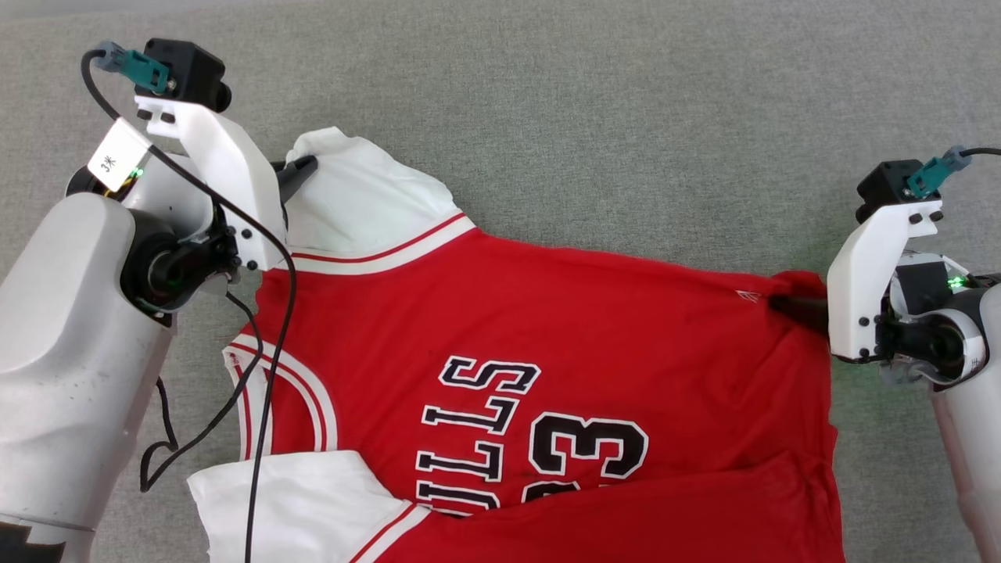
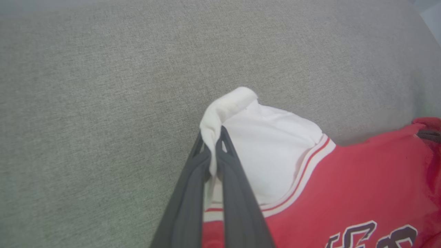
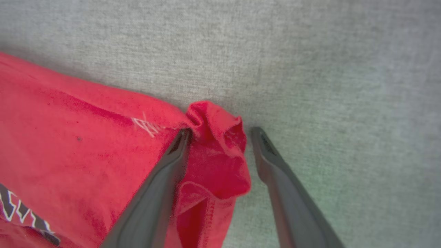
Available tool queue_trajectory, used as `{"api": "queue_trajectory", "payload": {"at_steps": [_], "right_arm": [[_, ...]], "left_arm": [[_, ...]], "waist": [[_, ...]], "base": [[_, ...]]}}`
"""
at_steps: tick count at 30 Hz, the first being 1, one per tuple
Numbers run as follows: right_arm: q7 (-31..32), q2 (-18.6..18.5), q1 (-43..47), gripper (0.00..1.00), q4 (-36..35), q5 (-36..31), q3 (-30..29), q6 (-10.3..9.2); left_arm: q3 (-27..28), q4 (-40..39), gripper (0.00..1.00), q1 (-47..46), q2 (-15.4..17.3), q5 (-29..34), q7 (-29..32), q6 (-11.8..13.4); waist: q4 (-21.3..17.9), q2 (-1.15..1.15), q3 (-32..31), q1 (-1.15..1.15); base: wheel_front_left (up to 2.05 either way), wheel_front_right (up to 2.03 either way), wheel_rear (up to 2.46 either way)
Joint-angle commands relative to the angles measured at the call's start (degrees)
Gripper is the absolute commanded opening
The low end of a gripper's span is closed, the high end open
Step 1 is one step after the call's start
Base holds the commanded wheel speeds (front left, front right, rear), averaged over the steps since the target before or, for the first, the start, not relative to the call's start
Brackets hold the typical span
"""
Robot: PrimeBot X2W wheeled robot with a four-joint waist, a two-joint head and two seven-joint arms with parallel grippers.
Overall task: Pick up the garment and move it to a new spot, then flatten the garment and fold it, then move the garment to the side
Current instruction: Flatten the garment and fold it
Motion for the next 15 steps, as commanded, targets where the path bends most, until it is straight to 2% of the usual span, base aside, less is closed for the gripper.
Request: {"api": "queue_trajectory", "payload": {"at_steps": [1, 9, 15], "right_arm": [[2.52, 1.1, 3.45, 0.0, 3.98, -0.78, 1.15, -0.14], [-6.84, 0.66, -2.14, 0.0, -2.0, 1.25, -1.44, -0.1], [-12.55, -0.47, -0.28, 0.0, -5.92, 1.61, -2.66, -0.1]], "left_arm": [[-0.22, -0.32, 0.0, 0.69, 0.26, -0.19, -0.5, -0.05], [0.03, -1.08, 0.0, 1.65, 0.68, 0.32, -4.45, -0.1], [0.91, -1.86, 0.0, 4.51, 0.79, 0.07, -8.69, 0.0]], "waist": [[0.19, 0.0, 0.1, 0.0], [1.1, 0.0, -1.34, 0.0], [1.96, 0.0, -4.42, 0.0]], "base": [[0.0, 0.0, 0.0], [0.0, 0.0, 0.0], [0.0, 0.0, 0.0]]}}
